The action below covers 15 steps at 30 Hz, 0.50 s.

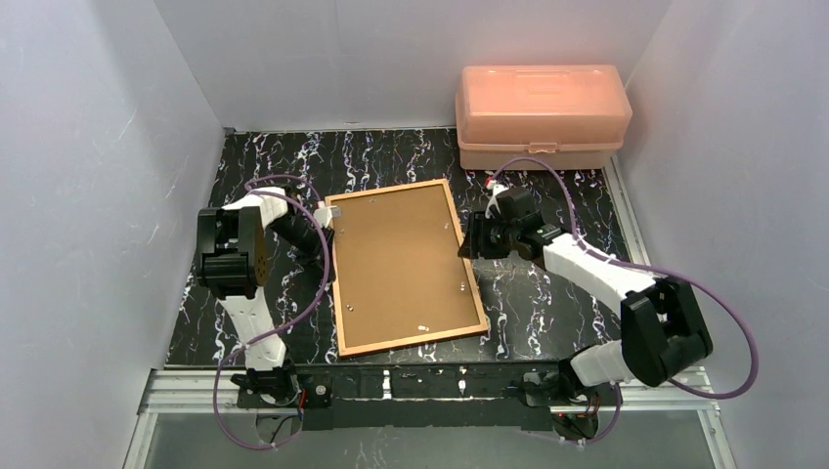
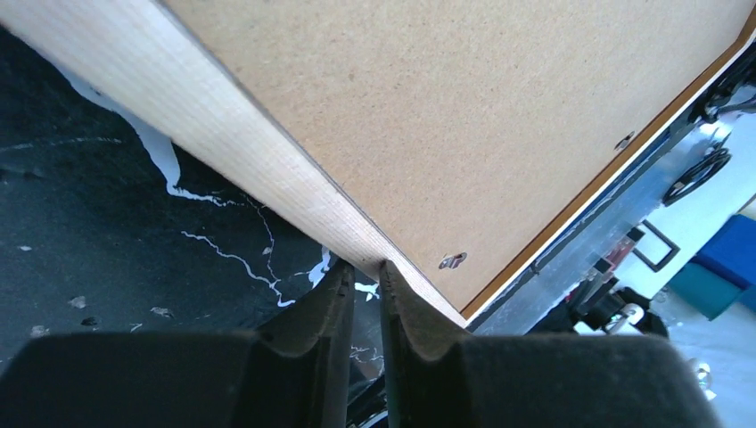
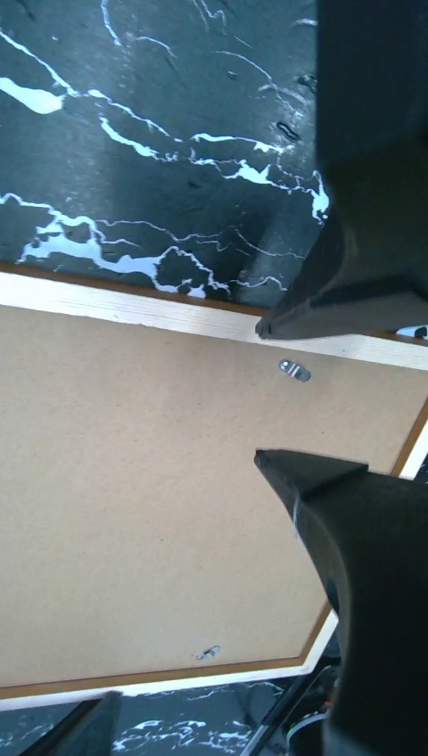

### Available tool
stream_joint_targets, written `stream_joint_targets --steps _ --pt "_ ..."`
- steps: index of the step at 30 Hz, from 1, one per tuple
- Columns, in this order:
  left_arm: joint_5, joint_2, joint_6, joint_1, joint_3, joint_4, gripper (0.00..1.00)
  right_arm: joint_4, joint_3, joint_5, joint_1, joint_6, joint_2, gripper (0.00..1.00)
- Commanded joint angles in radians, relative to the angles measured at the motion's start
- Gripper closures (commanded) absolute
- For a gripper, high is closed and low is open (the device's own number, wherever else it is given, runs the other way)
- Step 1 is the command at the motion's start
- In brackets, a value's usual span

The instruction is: Put the photo into the frame

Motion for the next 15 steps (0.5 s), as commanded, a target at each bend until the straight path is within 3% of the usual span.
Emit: stream_joint_targets --steps 1,7,15 --pt "-0.018 0.046 -0.041 -0.028 0.067 0.044 0.91 -0.023 -0.084 -0.021 -0.008 0.012 -0.050 0.39" --pt "-0.023 0.113 -0.087 -0.032 0.186 0.063 1.00 0.001 -0.151 -0.060 -0.026 0.041 -0.069 0.35" --pt "-0.043 0.144 -0.119 -0.027 0.337 0.044 1.00 0.004 -0.101 -0.101 -0.027 0.042 -0.077 0.35"
